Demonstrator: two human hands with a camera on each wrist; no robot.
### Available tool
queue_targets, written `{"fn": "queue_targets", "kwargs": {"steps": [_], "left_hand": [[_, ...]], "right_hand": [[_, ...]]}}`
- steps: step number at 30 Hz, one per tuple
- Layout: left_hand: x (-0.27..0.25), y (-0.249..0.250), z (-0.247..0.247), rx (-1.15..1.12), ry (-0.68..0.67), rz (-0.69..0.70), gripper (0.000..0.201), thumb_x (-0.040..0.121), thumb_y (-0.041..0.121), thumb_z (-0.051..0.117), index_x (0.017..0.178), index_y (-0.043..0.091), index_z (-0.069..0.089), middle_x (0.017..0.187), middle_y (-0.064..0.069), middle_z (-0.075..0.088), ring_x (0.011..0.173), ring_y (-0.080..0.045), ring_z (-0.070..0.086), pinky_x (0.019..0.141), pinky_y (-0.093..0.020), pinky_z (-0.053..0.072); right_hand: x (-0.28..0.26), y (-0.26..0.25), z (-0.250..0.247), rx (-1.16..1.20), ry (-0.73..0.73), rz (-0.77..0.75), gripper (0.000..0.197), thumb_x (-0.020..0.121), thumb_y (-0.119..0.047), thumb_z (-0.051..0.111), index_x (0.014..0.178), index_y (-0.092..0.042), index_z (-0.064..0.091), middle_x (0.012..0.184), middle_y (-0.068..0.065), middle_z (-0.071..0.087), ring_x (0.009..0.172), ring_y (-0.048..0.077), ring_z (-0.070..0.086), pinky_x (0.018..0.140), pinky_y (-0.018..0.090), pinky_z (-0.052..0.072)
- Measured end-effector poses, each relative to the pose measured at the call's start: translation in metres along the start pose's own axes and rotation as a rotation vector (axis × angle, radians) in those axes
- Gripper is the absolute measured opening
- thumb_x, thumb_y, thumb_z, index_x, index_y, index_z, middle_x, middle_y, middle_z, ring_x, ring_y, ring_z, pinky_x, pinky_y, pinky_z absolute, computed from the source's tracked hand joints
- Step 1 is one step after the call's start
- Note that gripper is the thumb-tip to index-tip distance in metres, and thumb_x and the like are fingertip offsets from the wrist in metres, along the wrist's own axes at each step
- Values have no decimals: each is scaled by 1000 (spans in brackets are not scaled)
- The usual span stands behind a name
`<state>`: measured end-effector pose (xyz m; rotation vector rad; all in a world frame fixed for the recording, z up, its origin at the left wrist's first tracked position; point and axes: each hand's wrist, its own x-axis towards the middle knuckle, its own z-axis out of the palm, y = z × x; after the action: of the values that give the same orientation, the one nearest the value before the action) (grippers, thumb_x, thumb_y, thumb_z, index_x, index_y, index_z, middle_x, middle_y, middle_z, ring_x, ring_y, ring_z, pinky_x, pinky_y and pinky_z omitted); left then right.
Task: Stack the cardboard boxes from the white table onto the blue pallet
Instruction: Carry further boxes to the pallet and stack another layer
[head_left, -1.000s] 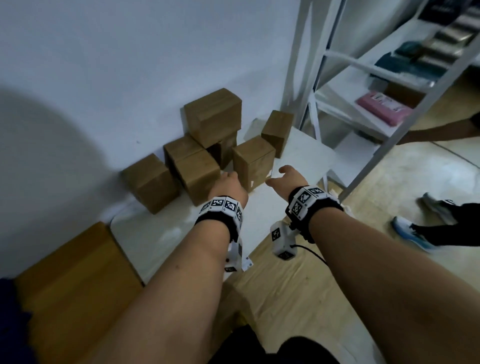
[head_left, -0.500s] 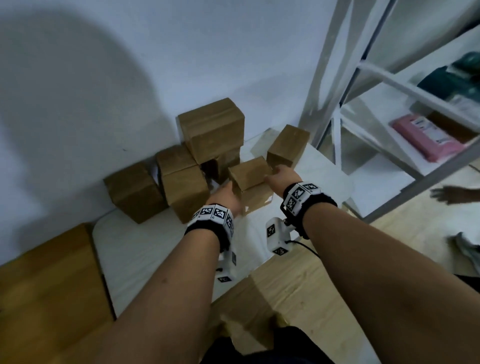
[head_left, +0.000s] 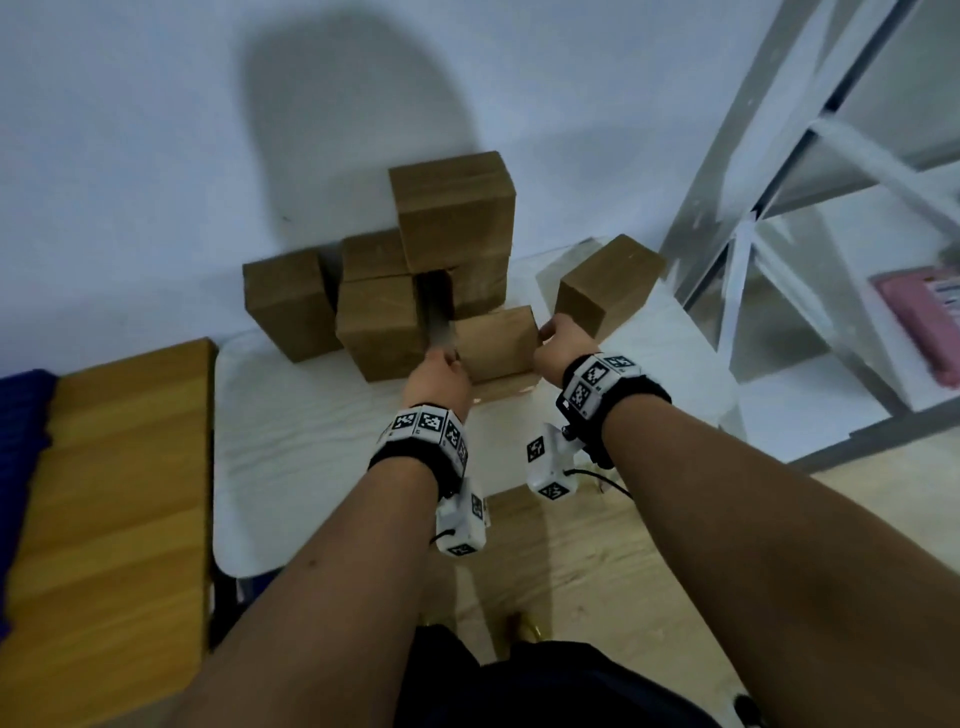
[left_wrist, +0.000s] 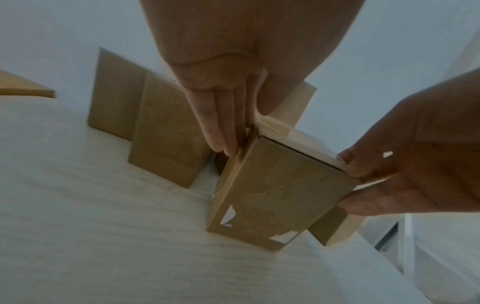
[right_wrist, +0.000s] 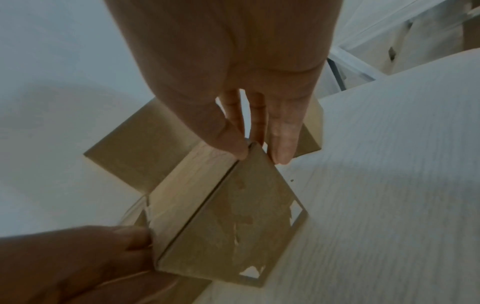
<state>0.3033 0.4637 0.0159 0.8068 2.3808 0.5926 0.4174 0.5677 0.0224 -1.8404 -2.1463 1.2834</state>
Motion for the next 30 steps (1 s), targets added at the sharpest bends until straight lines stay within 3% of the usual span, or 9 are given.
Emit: {"fn": "queue_targets", "kwargs": {"steps": [3,8,10,14,18,20,24,27,30], "left_hand": [[-9,-15,5,0,30,-56,31,101,24,33,118,10,54,112,-17,65,103,-36,60,86,-38,49],[-17,-41,23,40,-81,-100,28,100,16,34,113,6,57,112,-15,65,100,-31,65,88,-41,54],[-22,-51,33,85,-117,-106,28,100,18,36,115,6,56,116,-14,64,102,-30,64,90,-41,53],[-40,-51,39,110,-143,-95,38,104,25,29,122,2,53,123,-18,60,113,-34,57,96,-40,45],[-44,-52,47,75,-181,-121,42,103,31,30,132,6,48,134,-16,54,121,-32,51,96,-35,40],[-45,-57,55,68,-197,-110,41,102,33,33,135,10,46,135,-13,54,121,-31,52,96,-34,40],[-47,-63,59,22,-194,-111,38,100,29,37,133,15,49,131,-12,58,117,-31,54,94,-34,42],[-54,-70,53,-6,-196,-107,36,99,26,39,130,13,53,129,-13,58,115,-31,55,93,-34,43],[-60,-79,43,-31,-182,-97,34,98,26,41,123,11,59,124,-12,62,109,-30,58,87,-32,44]], "right_hand": [[-9,8,6,-41,17,-36,19,88,-12,46,106,-14,52,100,12,57,97,34,59,86,41,52],[-22,24,18,-198,-155,86,34,95,-10,55,127,2,55,129,17,57,118,31,57,98,34,46],[-27,32,21,-244,-186,105,32,94,-10,59,123,3,58,126,16,59,117,30,58,96,32,46],[-22,52,33,-321,-199,31,26,95,-8,50,116,2,62,123,14,62,113,31,60,96,35,49],[-19,55,36,-211,-159,3,34,99,-16,43,125,1,57,128,18,58,112,32,56,86,35,43],[-19,53,37,-180,-185,15,38,99,-27,43,121,1,57,125,19,60,106,32,57,77,31,40],[-22,53,47,-149,-224,23,49,98,-40,46,128,-3,53,128,15,59,113,31,58,80,31,41],[-32,52,54,-156,-276,37,46,97,-38,49,126,-4,56,125,15,61,110,30,60,84,32,45],[-40,44,60,-176,-286,33,36,97,-30,49,118,-2,60,120,18,63,95,29,60,78,33,47]]}}
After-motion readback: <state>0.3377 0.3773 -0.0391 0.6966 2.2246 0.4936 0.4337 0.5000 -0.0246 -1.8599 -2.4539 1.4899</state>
